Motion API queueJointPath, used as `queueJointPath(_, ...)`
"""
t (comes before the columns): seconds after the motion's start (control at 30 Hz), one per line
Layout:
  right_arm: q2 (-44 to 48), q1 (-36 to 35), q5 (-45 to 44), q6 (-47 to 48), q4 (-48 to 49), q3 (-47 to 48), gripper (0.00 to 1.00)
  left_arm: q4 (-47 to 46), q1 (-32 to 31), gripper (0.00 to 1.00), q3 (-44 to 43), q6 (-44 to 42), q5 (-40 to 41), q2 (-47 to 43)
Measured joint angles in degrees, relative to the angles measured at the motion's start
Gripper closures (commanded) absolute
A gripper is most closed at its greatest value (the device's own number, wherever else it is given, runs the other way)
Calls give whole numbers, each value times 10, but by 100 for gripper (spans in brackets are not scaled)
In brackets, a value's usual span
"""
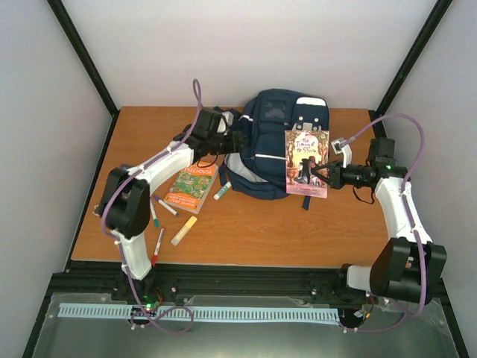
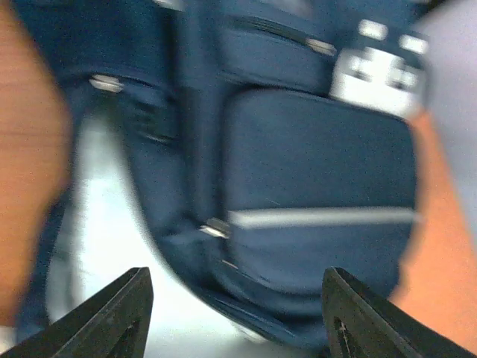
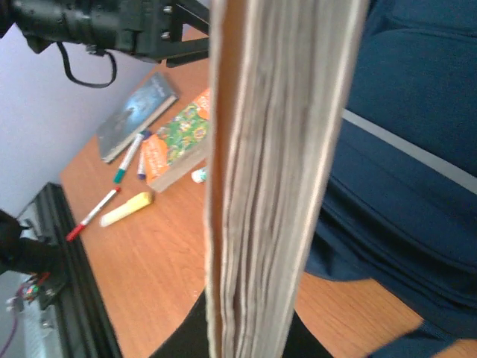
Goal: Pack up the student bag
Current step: Pick up the book from the center of the board, then adjust the book at the center of the board.
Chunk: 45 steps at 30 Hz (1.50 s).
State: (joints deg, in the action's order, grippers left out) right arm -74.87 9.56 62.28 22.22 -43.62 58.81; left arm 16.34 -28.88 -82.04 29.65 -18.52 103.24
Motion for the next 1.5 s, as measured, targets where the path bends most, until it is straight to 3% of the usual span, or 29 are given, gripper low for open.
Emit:
queueJointPath(0.2,31,16,-45,-11,24,-21,97,95,40,38,-121,2,135,145)
queueJointPath(0.37,34,27,-53,-11,27,-29,97,150,36,44,-167,2,205,206)
queueJointPath(0.5,34,30,-53,-10,28,-29,97,167,35,63,-192,-1,215,238)
queueJointPath(0.63,34,37,-52,-7,28,-30,97,165,34,90,-191,2,199,245)
queueJointPath(0.73,34,48,-52,-6,27,-30,97,150,29,99,-183,0,181,242)
queueJointPath(1.2,29,106,-45,2,23,-30,97,93,-63,99,-64,8,150,147)
queueJointPath(1.5,20,138,-46,16,5,-22,97,-2,-107,99,108,53,127,49)
